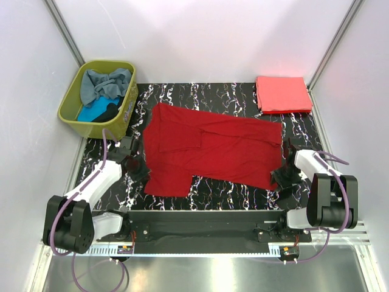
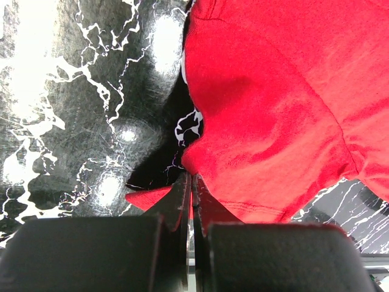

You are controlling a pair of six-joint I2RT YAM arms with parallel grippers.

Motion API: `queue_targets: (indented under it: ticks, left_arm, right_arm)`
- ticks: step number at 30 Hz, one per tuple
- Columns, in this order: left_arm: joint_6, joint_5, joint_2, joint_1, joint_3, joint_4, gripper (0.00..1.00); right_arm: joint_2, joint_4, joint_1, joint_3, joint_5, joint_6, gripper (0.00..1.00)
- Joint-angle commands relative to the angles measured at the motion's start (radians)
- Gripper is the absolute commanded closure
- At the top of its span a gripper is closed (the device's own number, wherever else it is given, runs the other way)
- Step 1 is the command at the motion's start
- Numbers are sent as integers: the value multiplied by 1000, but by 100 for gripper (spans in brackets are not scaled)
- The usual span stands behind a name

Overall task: Fold and stack the t-shirts
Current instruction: Fold the tshirt

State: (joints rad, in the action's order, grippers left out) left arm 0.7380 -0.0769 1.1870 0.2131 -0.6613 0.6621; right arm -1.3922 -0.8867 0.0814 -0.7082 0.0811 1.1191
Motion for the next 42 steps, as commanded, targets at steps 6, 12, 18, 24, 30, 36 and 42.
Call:
queue_targets:
  ticks: [6,12,18,24,30,36,42]
  left_arm:
    - [6,5,-58,0,-44,22,100]
    - [8,2,-119,2,-60,56,100]
    - [-17,-34,-164,2,-61,68,100]
    - [-32,-35,-182,2,-102,76,100]
    - [-54,-21,-89,5,-234,36,100]
    - [-66,5,78,15,-432,5,100]
    - [-68,22,270,14,-628,-4,100]
  right_arm:
    - [-19,46,4,-8,62,53,80]
    - [48,0,3,15,45,39,88]
    - [85,-6,3,32,-10,-70,89]
    - [99,-17,1,-8,-53,-198,90]
    - [7,-17,3,-137,-73,-398,90]
    - [-82,-15,3,-255,-78,-475,92]
    - [-221,-31,6,-401,-126,-528,93]
